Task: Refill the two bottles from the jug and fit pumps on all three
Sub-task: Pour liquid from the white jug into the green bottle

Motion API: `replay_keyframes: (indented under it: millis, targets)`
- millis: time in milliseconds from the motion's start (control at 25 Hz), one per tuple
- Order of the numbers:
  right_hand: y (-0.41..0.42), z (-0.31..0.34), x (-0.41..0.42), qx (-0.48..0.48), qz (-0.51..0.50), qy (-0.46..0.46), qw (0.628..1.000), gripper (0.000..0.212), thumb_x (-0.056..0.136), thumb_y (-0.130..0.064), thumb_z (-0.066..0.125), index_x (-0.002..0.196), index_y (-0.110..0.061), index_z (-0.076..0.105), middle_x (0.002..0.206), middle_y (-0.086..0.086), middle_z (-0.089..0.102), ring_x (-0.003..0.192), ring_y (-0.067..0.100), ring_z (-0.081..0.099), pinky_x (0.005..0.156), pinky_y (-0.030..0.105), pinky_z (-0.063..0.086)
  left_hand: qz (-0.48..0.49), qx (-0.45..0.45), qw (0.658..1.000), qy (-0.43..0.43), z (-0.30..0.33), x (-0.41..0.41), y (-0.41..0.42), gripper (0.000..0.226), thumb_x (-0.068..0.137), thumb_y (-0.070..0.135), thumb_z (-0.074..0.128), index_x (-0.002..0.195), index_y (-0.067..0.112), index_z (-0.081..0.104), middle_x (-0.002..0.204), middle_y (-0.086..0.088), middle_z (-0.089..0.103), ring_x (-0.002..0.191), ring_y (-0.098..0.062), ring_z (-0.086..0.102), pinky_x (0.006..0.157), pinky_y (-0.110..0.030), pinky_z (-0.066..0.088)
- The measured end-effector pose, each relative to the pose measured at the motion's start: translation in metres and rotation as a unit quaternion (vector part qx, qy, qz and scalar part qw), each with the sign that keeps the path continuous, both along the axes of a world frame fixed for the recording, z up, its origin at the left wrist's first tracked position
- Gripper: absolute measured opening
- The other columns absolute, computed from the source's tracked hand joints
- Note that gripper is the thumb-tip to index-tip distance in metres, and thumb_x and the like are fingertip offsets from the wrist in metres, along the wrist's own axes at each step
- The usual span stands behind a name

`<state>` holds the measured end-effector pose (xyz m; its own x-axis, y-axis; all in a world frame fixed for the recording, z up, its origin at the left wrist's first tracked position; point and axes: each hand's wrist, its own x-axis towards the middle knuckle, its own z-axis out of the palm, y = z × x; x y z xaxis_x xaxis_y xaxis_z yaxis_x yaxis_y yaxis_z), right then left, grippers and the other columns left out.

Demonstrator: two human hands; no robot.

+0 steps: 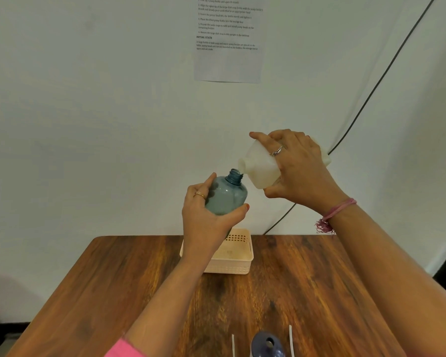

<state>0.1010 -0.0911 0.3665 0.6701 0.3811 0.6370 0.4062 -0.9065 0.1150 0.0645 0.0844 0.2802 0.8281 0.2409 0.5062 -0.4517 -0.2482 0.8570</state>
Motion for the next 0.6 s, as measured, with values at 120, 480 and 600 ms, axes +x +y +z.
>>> replay_keyframes:
  millis: [120, 480, 600]
  targets:
    - [-0.0005, 0.0010, 0.0000, -0.002, 0.000, 0.000, 1.000, 0.108, 0.051, -0.032, 0.084, 0.144, -0.029, 0.031, 0.129, 0.010, 0.048, 0.117, 0.033, 0.044, 0.099, 0.059, 0.035, -0.002, -0.002, 1.000, -0.001, 0.0005, -0.0006, -0.0005, 0.083, 0.063, 0.025, 0.087, 0.136, 0.023, 0.047, 0.113, 0.006, 0.047, 0.095, 0.010, 0.049, 0.066, 0.001, 0.042]
    - [0.0002, 0.0017, 0.0000, -0.012, 0.001, -0.005, 1.000, 0.108, 0.051, -0.032, 0.084, 0.145, -0.029, 0.030, 0.129, 0.010, 0.048, 0.117, 0.032, 0.044, 0.099, 0.060, 0.035, -0.008, -0.012, 1.000, -0.005, 0.0001, -0.0020, -0.0013, 0.083, 0.062, 0.023, 0.087, 0.135, 0.020, 0.048, 0.113, 0.003, 0.048, 0.095, 0.016, 0.048, 0.067, 0.000, 0.042]
    - [0.0010, 0.0009, 0.0004, -0.011, 0.003, -0.013, 1.000, 0.107, 0.050, -0.031, 0.083, 0.144, -0.029, 0.032, 0.127, 0.010, 0.049, 0.115, 0.033, 0.046, 0.097, 0.059, 0.036, -0.007, -0.019, 1.000, -0.003, -0.0007, -0.0016, -0.0006, 0.083, 0.062, 0.023, 0.087, 0.135, 0.020, 0.049, 0.113, 0.003, 0.049, 0.096, 0.015, 0.048, 0.068, 0.000, 0.042]
